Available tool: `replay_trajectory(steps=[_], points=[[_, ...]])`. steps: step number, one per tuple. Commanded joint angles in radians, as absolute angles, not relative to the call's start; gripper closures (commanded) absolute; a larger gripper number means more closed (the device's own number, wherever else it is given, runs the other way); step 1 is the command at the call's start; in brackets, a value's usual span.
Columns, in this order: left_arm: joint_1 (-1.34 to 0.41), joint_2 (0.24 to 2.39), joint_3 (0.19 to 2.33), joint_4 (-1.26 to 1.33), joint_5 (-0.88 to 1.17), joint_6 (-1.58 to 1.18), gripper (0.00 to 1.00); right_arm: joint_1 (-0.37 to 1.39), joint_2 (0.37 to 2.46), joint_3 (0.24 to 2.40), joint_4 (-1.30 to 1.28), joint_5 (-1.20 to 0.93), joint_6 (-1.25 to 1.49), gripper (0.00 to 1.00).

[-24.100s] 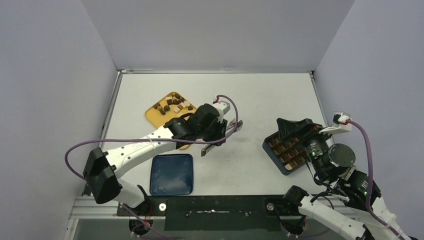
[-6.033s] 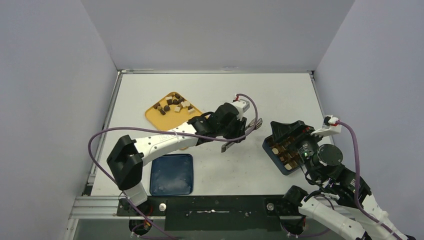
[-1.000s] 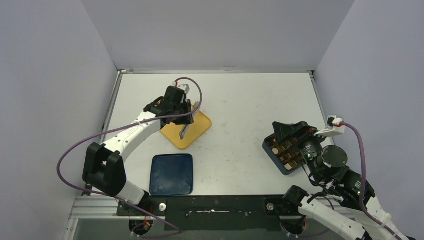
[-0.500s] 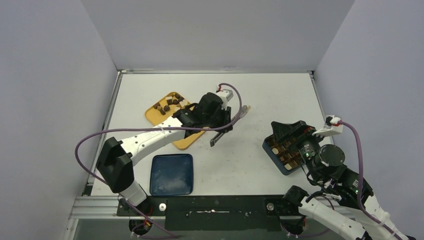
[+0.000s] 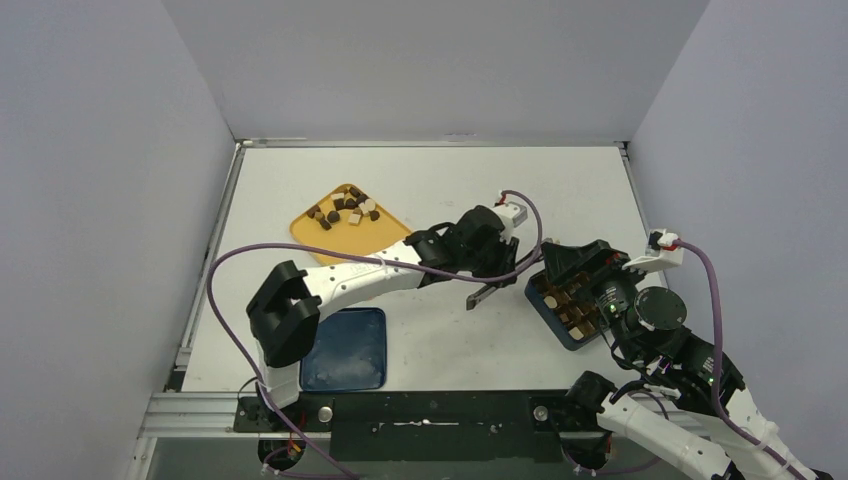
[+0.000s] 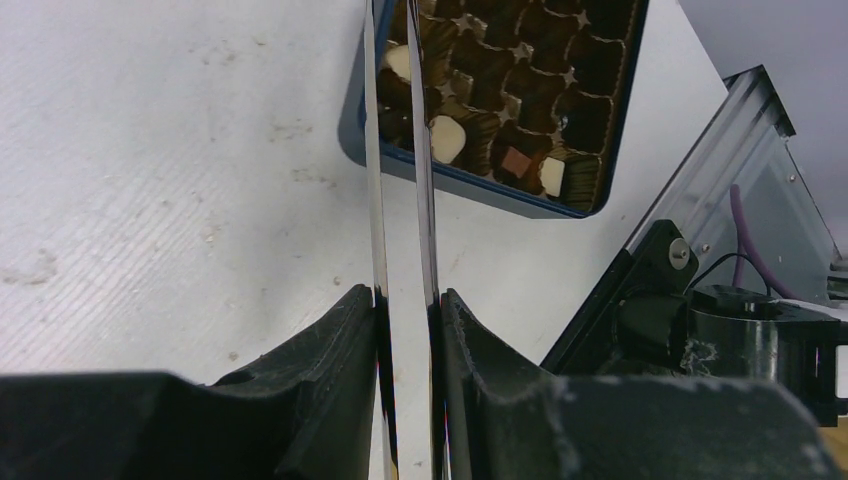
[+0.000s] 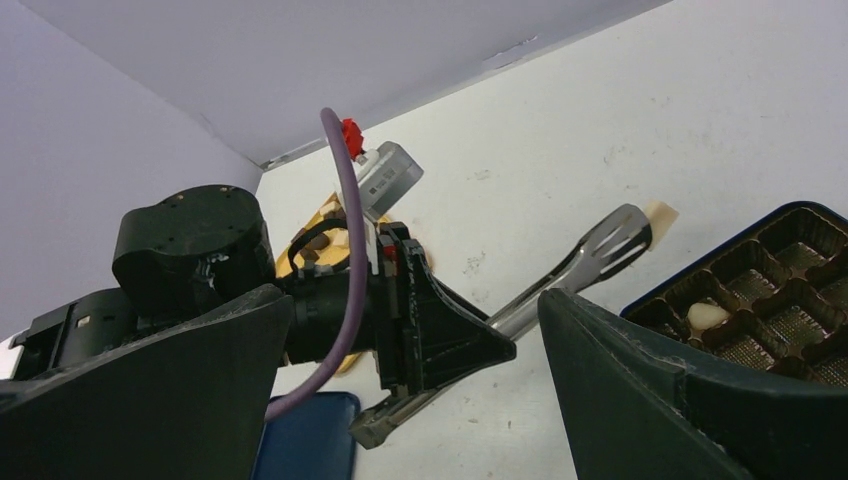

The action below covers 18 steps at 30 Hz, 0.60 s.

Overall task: Pack the chocolate
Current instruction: Pick up the fake chocolate from the plate, then place the fake chocolate in the packing box.

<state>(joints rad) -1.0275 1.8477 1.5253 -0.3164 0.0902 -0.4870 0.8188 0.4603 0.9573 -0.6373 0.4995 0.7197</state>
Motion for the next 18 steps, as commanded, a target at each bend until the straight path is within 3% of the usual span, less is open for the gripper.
replay_trajectory(steps=[1, 18], points=[[-1.064, 1.882, 1.613, -0.227, 0.104, -0.481, 0.78, 0.815, 0.459, 0.952, -0.603, 0.523, 0.727, 0.00], [-1.119, 2.031, 1.737, -0.260, 0.090, -0.459, 0.76, 0.815, 0.439, 0.975, -0.628, 0.535, 0.714, 0.00]])
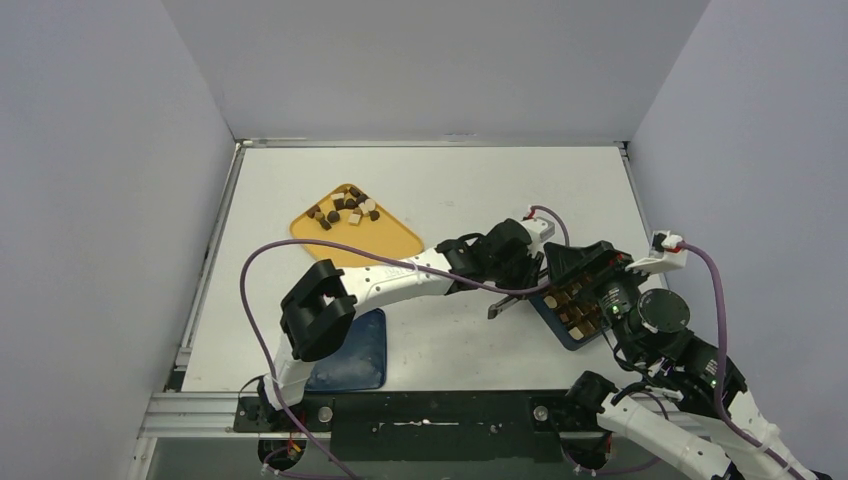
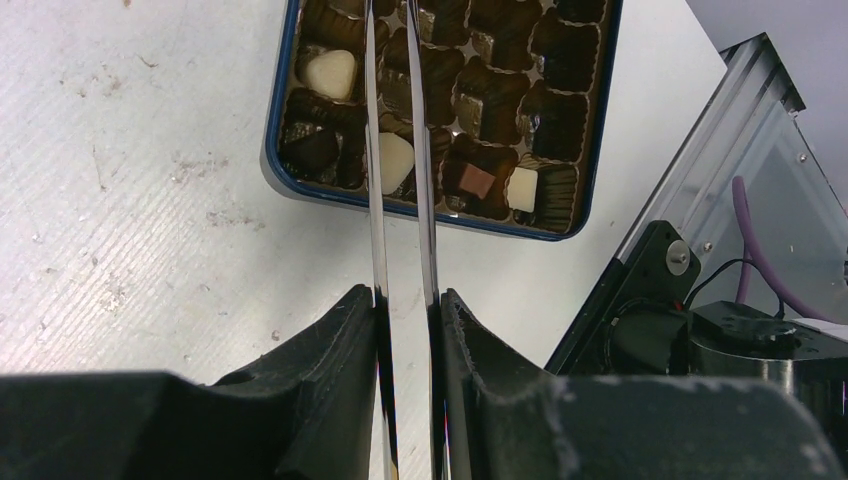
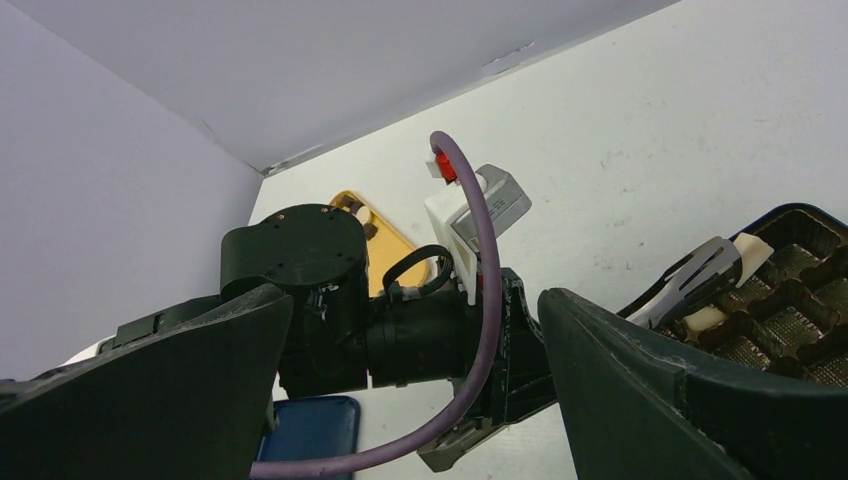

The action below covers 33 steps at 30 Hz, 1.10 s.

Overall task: Pack the chocolate
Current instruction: Place the fake chocolate in the packing box.

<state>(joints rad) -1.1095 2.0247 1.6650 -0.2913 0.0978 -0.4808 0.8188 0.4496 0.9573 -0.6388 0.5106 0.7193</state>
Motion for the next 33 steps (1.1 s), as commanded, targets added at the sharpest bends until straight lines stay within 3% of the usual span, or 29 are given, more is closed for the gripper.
replay_trajectory(steps=[1, 33], points=[[-1.122, 2.034, 1.740, -0.264, 0.083, -0.459, 0.76, 0.815, 0.438, 0.978, -0.630, 0.535, 0.713, 0.00], [-1.177, 1.997, 1.700, -0.366, 0.033, -0.425, 0.70, 0.816, 0.428, 0.975, -0.643, 0.581, 0.704, 0.00]])
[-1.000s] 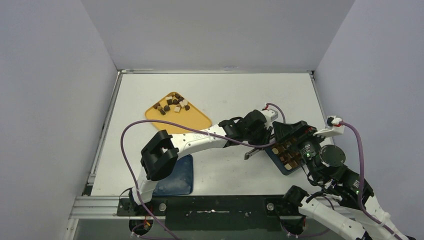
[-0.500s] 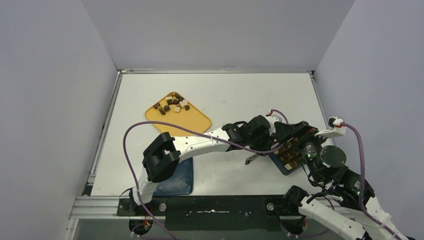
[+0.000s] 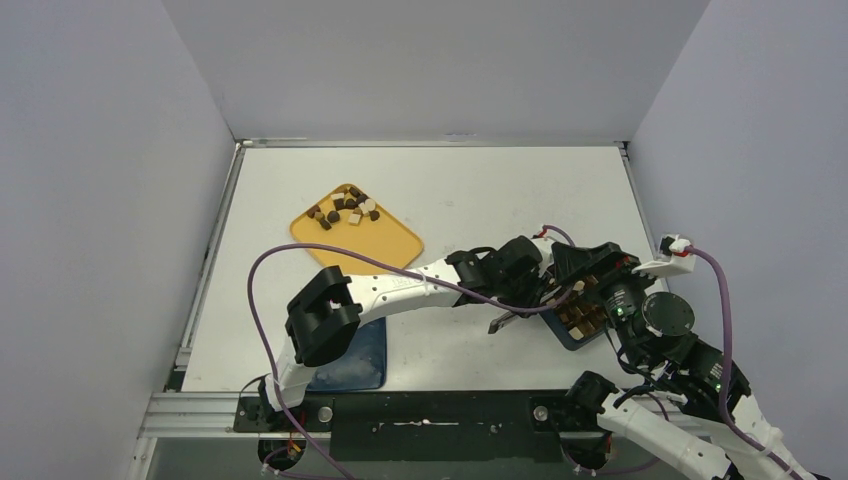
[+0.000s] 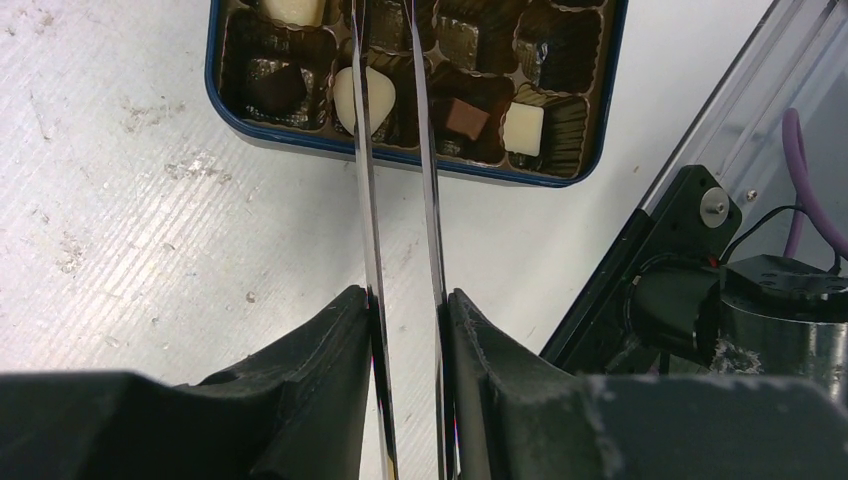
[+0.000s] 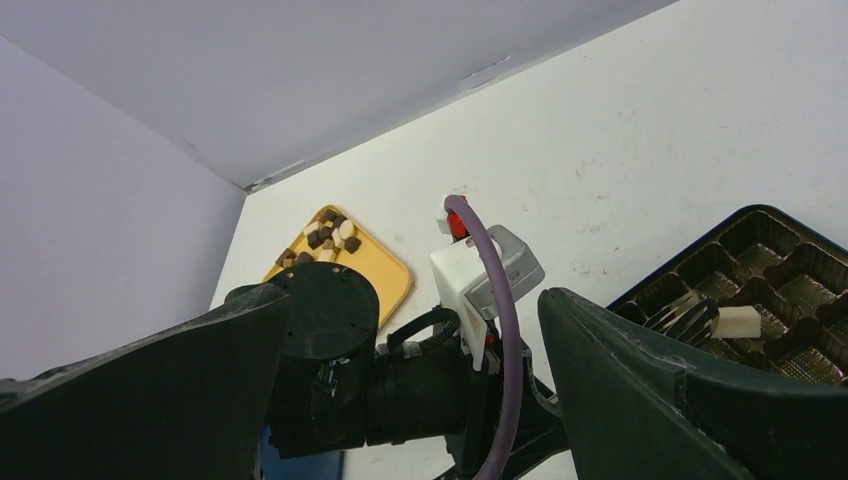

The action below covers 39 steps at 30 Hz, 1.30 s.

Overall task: Pack the chocolate
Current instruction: Place the fake chocolate in the packing box.

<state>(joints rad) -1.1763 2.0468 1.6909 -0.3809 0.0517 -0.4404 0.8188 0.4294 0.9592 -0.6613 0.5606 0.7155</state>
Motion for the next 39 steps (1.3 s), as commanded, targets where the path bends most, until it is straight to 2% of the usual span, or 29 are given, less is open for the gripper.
replay_trajectory(steps=[1, 15, 20, 30, 39], points=[[-1.177, 1.995, 1.699, -0.366, 0.030, -0.424, 0.70, 0.816, 0.428, 0.973, -0.642, 0.581, 0.704, 0.00], [-1.191, 1.943, 1.659, -0.365, 0.011, -0.423, 0.70, 0.816, 0.443, 0.962, -0.622, 0.570, 0.707, 0.00], [-1.198, 1.923, 1.652, -0.368, 0.008, -0.422, 0.66, 0.816, 0.449, 0.962, -0.617, 0.563, 0.709, 0.00], [-1.190, 1.833, 1.629, -0.394, -0.127, -0.431, 0.66, 0.815, 0.452, 0.958, -0.606, 0.550, 0.712, 0.00], [-1.017, 1.744, 1.536, -0.483, -0.172, -0.451, 0.66, 0.816, 0.467, 0.955, -0.584, 0.533, 0.703, 0.00]])
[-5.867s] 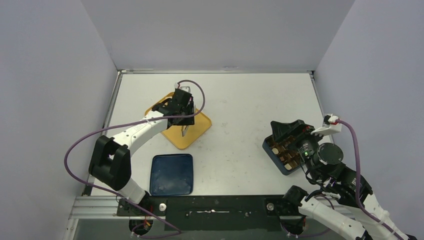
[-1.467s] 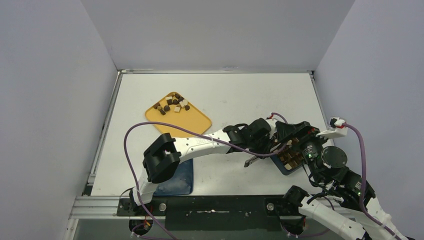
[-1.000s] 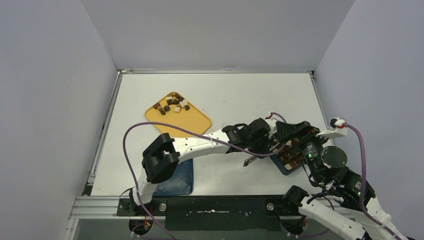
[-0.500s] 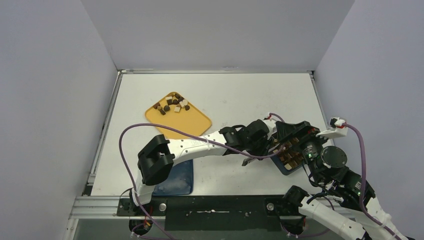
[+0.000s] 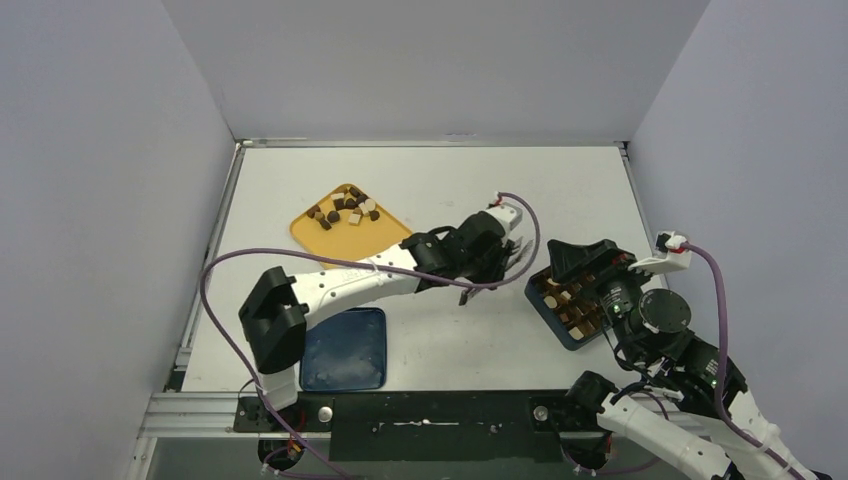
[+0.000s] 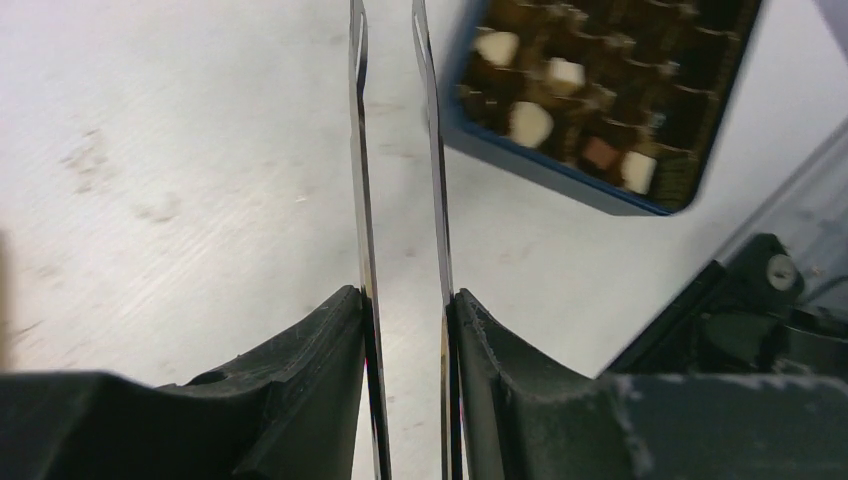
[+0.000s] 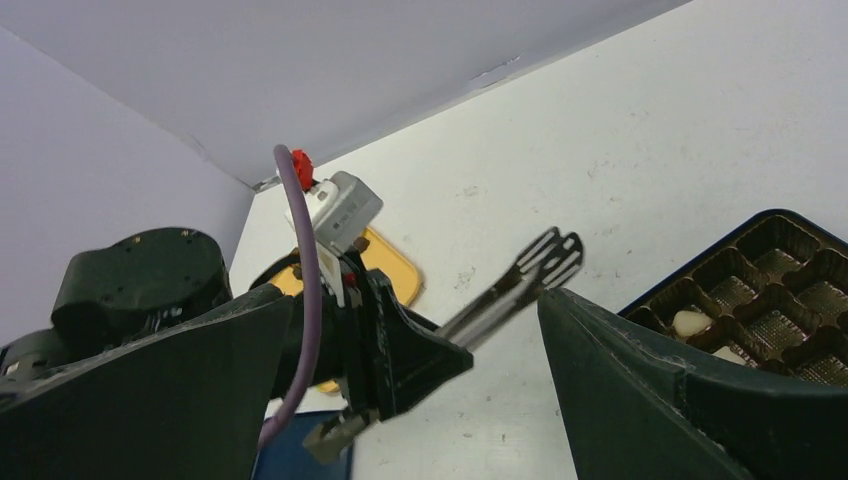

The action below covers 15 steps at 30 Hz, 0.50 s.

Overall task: Pack the chocolate
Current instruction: Place the fake chocolate in the packing box.

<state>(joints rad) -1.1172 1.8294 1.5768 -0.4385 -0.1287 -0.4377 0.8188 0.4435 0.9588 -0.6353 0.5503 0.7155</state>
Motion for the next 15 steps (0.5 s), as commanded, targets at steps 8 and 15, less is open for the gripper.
replay_trajectory(steps=[8, 15], points=[[-0.750, 1.642, 1.454, -0.600, -0.179, -0.425, 0.64, 0.816, 0.468, 0.953, -0.574, 0.523, 0.695, 0.00], [-0.561, 1.582, 1.404, -0.683, -0.265, -0.376, 0.61, 0.816, 0.468, 0.958, -0.569, 0.511, 0.694, 0.00]])
